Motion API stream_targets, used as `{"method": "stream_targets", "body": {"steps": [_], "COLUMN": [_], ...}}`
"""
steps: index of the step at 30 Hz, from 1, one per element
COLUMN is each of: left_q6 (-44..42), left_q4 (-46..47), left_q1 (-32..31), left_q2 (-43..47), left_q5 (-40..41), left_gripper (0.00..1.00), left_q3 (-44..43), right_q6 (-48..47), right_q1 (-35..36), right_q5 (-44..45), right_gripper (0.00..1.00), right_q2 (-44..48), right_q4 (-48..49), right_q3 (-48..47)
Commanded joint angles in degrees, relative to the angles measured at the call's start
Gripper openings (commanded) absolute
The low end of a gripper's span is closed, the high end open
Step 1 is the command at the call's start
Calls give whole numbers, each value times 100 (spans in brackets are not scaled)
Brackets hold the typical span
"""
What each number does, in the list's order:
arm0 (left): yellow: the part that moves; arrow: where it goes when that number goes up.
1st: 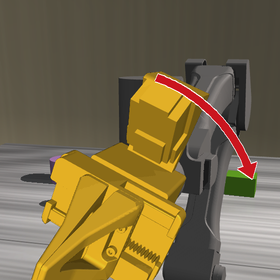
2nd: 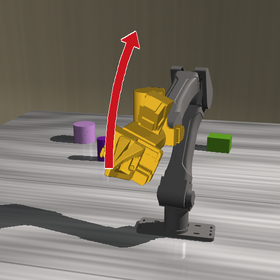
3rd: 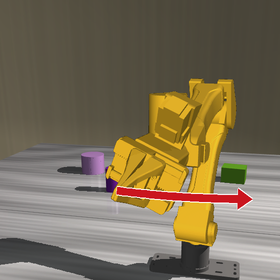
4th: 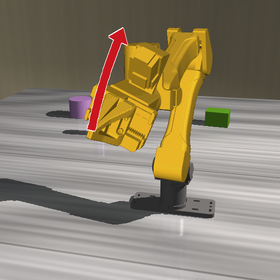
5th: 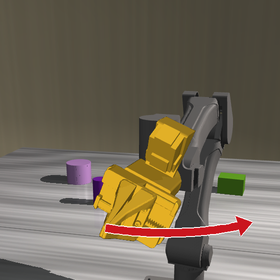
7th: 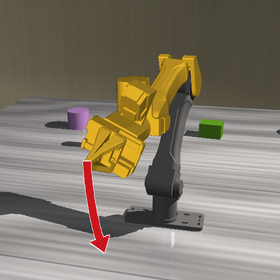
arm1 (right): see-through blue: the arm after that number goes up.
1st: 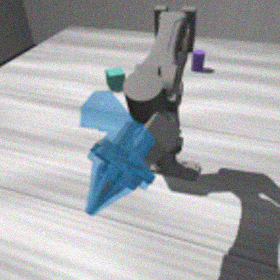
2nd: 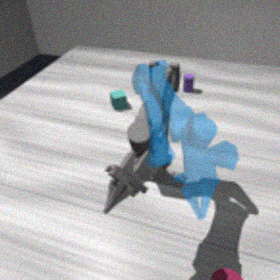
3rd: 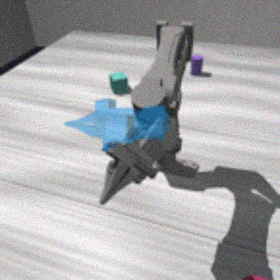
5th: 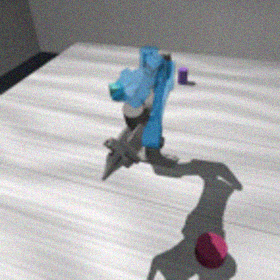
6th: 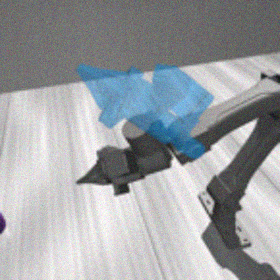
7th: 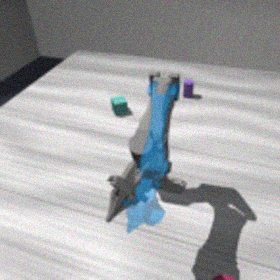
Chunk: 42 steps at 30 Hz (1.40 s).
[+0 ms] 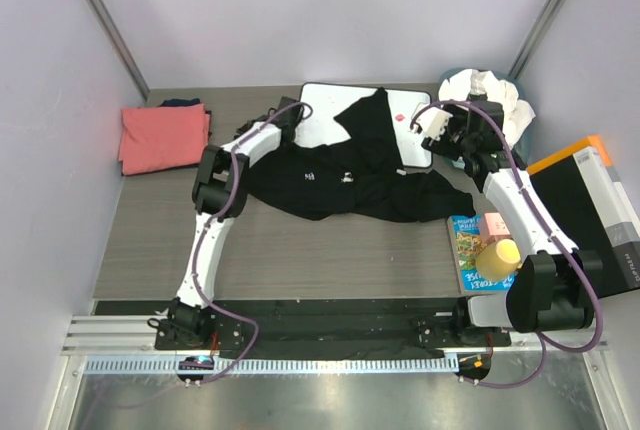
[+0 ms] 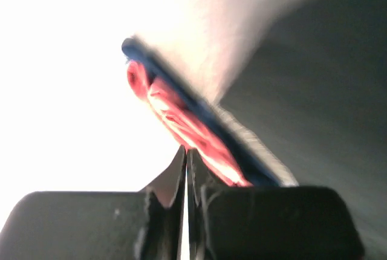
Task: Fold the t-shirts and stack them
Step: Flatten out the tshirt
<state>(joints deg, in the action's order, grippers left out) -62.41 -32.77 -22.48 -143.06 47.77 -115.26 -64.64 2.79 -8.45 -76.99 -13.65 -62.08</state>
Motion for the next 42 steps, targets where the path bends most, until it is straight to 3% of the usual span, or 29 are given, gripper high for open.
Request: {"method": "stream_targets", "body": {"steps": [1, 4, 6, 7, 8, 12, 16, 21, 22, 26, 30, 35, 42], "left_q6": [-676, -255, 0, 71, 202, 492, 792, 433, -73, -1514, -2493, -4180, -5623], "left_q4": [1264, 1291, 1247, 1238, 1108, 423, -429, -2039, -2214, -3355, -3920, -5229, -5933], "left_q1": [455, 376, 210, 157, 8, -370, -643, -881, -924, -1118, -1267, -1364, -1531], "left_q2": [-56, 655, 1445, 1709, 2269, 3422, 3918, 3681, 3480, 2829, 2293, 1774, 1642], "left_q5": [735, 219, -152, -571, -837, -2190, -3877, -6214, -6401, -6736, -6939, -7789, -8178], "left_gripper": [0, 1, 19, 36, 59, 84, 98, 98, 98, 100, 100, 100, 98], "left_q3": [153, 547, 1125, 1346, 1540, 2349, 2193, 1429, 1367, 762, -56, -1075, -1165], "right_q6": [277, 303, 312, 321, 321, 399, 558, 777, 795, 936, 980, 980, 866], "right_q1": [29, 29, 29, 29, 29, 29, 29, 29, 20, 29, 29, 20, 29], "right_q5": [115, 185, 203, 186, 177, 54, -8, -60, -87, -140, -52, 62, 168], "right_gripper": [66, 67, 67, 67, 67, 67, 67, 67, 67, 67, 67, 67, 66], "right_q2": [368, 518, 597, 650, 668, 773, 747, 598, 580, 571, 598, 659, 738], "right_q4": [284, 249, 161, 109, 4, -296, -410, -612, -665, -814, -859, -859, -850], "right_q3": [100, 188, 258, 267, 276, 328, 329, 241, 223, 258, 346, 442, 566]}}
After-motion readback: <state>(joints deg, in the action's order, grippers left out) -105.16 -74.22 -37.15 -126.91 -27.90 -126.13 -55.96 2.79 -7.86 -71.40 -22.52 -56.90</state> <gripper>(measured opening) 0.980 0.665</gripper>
